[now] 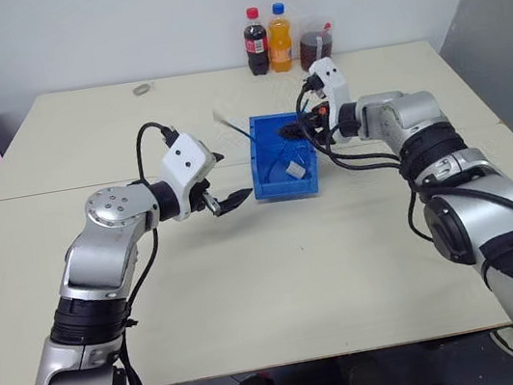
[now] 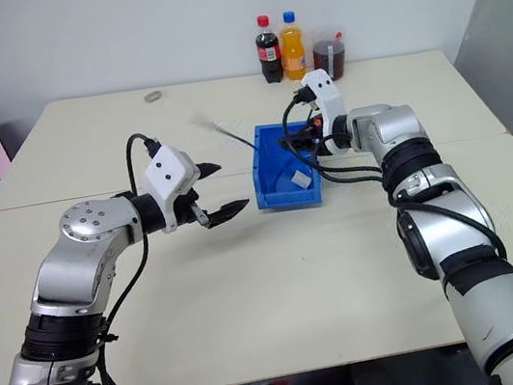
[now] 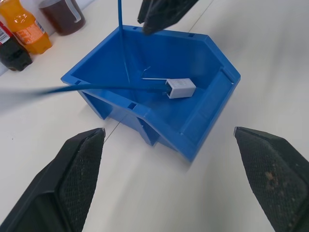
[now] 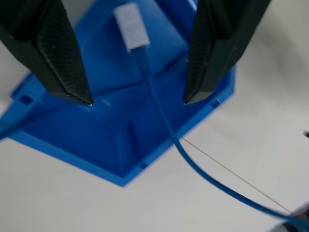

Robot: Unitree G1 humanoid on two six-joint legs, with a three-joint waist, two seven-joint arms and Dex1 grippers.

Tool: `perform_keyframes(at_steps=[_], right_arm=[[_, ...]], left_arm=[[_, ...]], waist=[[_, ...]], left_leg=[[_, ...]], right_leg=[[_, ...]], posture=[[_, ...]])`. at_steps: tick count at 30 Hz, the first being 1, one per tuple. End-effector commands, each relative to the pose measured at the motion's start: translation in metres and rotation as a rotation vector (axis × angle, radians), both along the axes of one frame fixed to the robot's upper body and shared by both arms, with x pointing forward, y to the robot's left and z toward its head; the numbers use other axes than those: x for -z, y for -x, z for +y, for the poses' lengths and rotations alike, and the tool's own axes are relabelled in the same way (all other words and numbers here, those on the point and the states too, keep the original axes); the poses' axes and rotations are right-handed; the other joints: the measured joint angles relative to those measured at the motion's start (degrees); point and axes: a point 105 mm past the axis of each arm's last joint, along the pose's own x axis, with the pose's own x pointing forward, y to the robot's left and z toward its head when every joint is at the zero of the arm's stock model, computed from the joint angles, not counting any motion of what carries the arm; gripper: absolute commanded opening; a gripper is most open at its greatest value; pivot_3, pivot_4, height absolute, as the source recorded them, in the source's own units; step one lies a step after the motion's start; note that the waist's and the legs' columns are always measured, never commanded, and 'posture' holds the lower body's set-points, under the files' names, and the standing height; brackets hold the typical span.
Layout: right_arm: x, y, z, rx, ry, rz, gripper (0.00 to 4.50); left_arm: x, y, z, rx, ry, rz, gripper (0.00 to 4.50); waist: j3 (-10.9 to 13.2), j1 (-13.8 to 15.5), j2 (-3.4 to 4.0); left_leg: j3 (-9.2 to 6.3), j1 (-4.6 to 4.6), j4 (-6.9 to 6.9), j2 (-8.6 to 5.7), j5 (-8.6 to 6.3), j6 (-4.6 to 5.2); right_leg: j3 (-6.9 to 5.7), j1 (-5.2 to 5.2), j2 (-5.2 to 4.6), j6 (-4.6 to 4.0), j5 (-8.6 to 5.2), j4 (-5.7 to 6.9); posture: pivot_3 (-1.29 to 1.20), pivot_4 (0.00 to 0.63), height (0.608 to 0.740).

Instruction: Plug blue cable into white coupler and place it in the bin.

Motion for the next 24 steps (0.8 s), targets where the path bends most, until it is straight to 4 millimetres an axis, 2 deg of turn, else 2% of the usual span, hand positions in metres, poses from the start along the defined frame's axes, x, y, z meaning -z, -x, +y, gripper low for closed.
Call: perform_keyframes(at_steps=[1, 2, 3, 7, 10, 13, 15, 17, 21, 24], right_arm=[[-0.041, -0.007, -0.013, 0.03, 0.009, -0.155, 4.21], [-0.043, -0.008, -0.016, 0.036, 0.007, -0.17, 4.44], [-0.045, -0.008, -0.019, 0.037, 0.012, -0.189, 4.49], [-0.058, 0.001, -0.03, -0.011, -0.019, -0.297, 4.49], [-0.044, 0.039, -0.048, -0.092, -0.001, -0.358, 4.49], [-0.024, 0.083, -0.065, -0.126, -0.018, -0.32, 4.49], [-0.015, 0.109, -0.075, -0.148, -0.018, -0.296, 4.49], [-0.01, 0.125, -0.084, -0.144, -0.027, -0.264, 4.49], [-0.015, 0.144, -0.089, -0.176, -0.062, -0.223, 4.49], [-0.02, 0.14, -0.09, -0.169, -0.053, -0.222, 4.49]], left_arm=[[-0.015, -0.001, 0.0, -0.019, 0.004, -0.059, 4.5], [-0.015, -0.002, 0.001, -0.028, 0.009, -0.058, 4.5], [-0.015, -0.002, 0.003, -0.039, 0.014, -0.056, 4.5], [-0.016, -0.008, 0.022, -0.154, 0.078, -0.061, 4.5], [-0.017, -0.008, 0.056, -0.308, 0.117, -0.064, 4.5], [-0.02, 0.0, 0.086, -0.402, 0.105, -0.072, 4.5], [-0.026, 0.005, 0.1, -0.435, 0.113, -0.078, 4.5], [-0.031, 0.009, 0.112, -0.456, 0.131, -0.061, 4.5], [-0.033, 0.015, 0.12, -0.445, 0.151, -0.019, 4.5], [-0.029, 0.016, 0.117, -0.413, 0.158, 0.026, 4.5]], waist=[[0.0, -0.02, 0.0], [0.0, -0.02, 0.0], [0.0, -0.01, 0.0], [0.0, 0.01, 0.0], [-0.03, 0.39, -0.04], [-0.02, 1.28, -0.02], [0.04, 1.42, 0.04], [0.07, 1.47, 0.05], [0.09, 1.14, -0.01], [0.12, 1.14, -0.05]], left_leg=[[-0.01, 0.0, 0.01, 0.0, 0.0, 0.0], [-0.01, 0.01, 0.01, 0.0, 0.0, 0.0], [-0.01, 0.02, 0.01, 0.01, 0.0, 0.0], [-0.02, 0.01, 0.01, 0.03, 0.0, 0.0], [-0.12, -0.03, 0.0, 0.09, 0.0, 0.0], [-0.22, -0.13, -0.06, 0.12, -0.01, -0.01], [-0.32, -0.2, -0.01, 0.14, -0.01, -0.02], [-0.28, -0.21, 0.06, 0.05, 0.0, -0.02], [-0.15, 0.25, 0.13, 0.0, -0.01, -0.01], [-0.07, 0.56, 0.14, 0.01, 0.05, 0.07]], right_leg=[[0.0, 0.0, 0.0, 0.0, 0.0, 0.02], [-0.01, 0.0, 0.0, 0.0, 0.0, 0.03], [-0.01, 0.0, 0.0, 0.0, 0.0, 0.04], [0.02, 0.0, 0.0, 0.0, 0.0, 0.03], [0.04, 0.05, -0.14, 0.0, 0.0, -0.03], [0.01, 0.0, -0.17, 0.0, -0.02, -0.05], [-0.08, -0.02, -0.19, -0.03, -0.04, -0.04], [-0.07, -0.07, -0.21, -0.03, -0.04, 0.04], [-0.15, 0.35, 0.0, 0.1, 0.03, 0.0], [-0.09, 0.58, 0.05, 0.38, -0.02, 0.0]], posture=[[0.0, 0.15, 0.74], [0.0, 0.15, 0.74], [0.0, 0.15, 0.74], [0.0, 0.15, 0.74], [0.0, 0.15, 0.74], [0.0, 0.15, 0.74], [0.0, 0.15, 0.74], [0.0, 0.15, 0.74], [0.0, 0.15, 0.74], [0.0, 0.15, 0.74]])
